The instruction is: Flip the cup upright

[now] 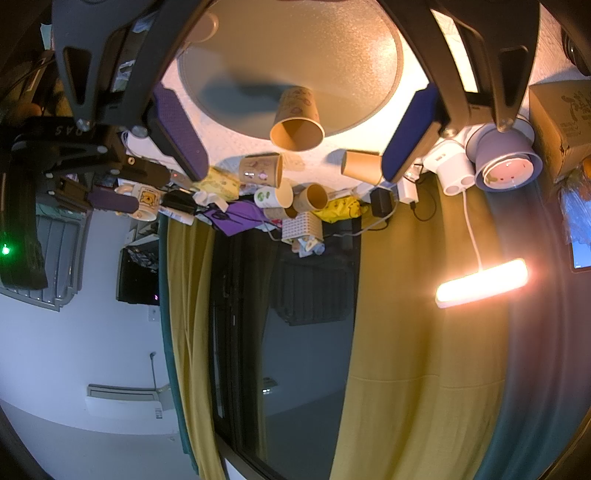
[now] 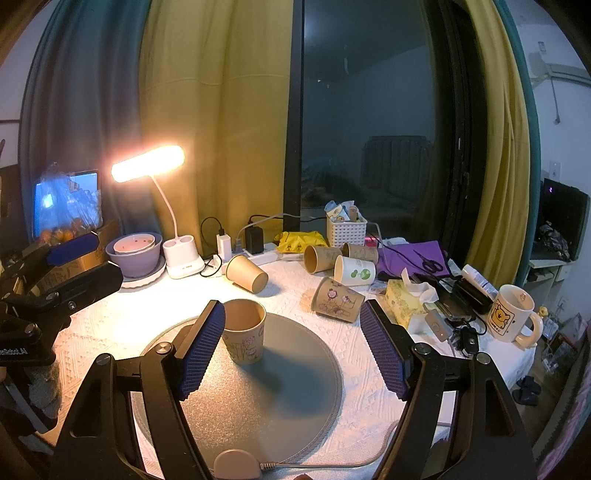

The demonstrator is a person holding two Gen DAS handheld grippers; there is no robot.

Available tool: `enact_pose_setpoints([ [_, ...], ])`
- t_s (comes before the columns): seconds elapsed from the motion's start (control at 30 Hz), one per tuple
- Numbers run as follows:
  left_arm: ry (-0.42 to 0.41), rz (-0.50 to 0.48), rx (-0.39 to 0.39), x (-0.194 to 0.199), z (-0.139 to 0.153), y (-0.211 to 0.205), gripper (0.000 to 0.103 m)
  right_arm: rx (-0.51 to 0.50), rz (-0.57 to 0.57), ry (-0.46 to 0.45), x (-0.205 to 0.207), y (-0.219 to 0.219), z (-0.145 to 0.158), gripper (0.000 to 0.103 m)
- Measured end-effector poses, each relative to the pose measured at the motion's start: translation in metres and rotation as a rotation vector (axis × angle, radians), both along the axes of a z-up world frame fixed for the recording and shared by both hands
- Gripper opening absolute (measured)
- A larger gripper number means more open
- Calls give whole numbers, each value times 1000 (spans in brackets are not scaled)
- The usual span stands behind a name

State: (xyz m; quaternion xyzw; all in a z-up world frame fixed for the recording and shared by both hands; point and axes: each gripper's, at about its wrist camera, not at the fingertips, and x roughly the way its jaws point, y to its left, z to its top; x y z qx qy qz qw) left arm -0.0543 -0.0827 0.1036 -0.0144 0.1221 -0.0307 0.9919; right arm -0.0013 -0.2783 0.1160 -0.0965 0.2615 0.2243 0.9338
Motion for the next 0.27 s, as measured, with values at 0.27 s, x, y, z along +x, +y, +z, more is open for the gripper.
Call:
enact_pose_setpoints([
  [0.27, -5, 0, -9, 0, 0, 2, 96, 0, 0, 2, 1, 0, 0, 78],
])
